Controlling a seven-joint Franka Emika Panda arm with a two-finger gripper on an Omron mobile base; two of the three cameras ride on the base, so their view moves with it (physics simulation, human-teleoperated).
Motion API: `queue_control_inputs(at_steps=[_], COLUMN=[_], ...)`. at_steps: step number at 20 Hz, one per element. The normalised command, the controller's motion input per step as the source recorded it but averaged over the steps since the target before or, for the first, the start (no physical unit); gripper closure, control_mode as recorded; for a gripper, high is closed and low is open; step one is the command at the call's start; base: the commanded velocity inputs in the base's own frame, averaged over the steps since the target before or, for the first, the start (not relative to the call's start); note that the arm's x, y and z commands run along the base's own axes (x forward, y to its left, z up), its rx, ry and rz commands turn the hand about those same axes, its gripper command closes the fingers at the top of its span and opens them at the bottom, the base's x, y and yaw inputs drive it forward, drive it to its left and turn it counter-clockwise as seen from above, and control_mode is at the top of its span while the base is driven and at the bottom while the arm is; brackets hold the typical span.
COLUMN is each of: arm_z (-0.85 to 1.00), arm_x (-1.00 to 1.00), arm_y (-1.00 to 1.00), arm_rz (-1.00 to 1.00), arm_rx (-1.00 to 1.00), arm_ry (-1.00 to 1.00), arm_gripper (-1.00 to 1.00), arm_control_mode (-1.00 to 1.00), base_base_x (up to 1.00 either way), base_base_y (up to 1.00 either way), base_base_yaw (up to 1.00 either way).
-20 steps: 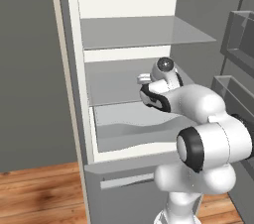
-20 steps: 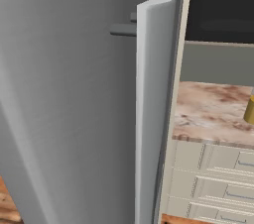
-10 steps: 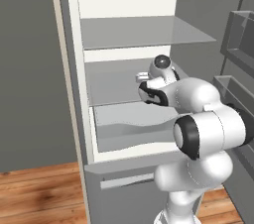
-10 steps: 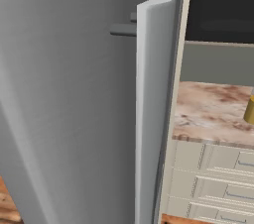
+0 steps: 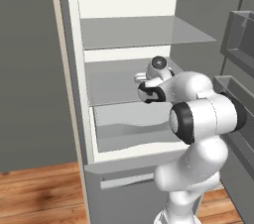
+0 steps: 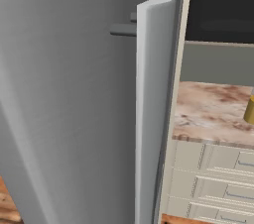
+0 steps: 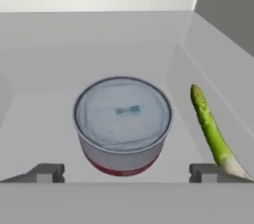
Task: Move the can and asparagus from the second highest shelf to the top shelf to make space. Then, place the pitcher from the counter on the cleared second highest shelf.
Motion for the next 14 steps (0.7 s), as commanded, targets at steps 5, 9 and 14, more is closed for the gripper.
queue_control_inputs(at_steps=[5,9,14], arm_z=[-0.17,-0.18,-0.18], arm_x=[0.30,0.27,0.24], arm_y=[0.00,0.00,0.00], arm_rz=[0.00,0.00,0.00], arm_rx=[0.00,0.00,0.00], arm_ry=[0.00,0.00,0.00], arm_gripper=[-1.00,-1.00,-1.00], arm_control_mode=[-1.00,-1.00,-1.00], base_base_x=[0.00,0.00,0.00], base_base_y=[0.00,0.00,0.00], base_base_yaw=[0.00,0.00,0.00])
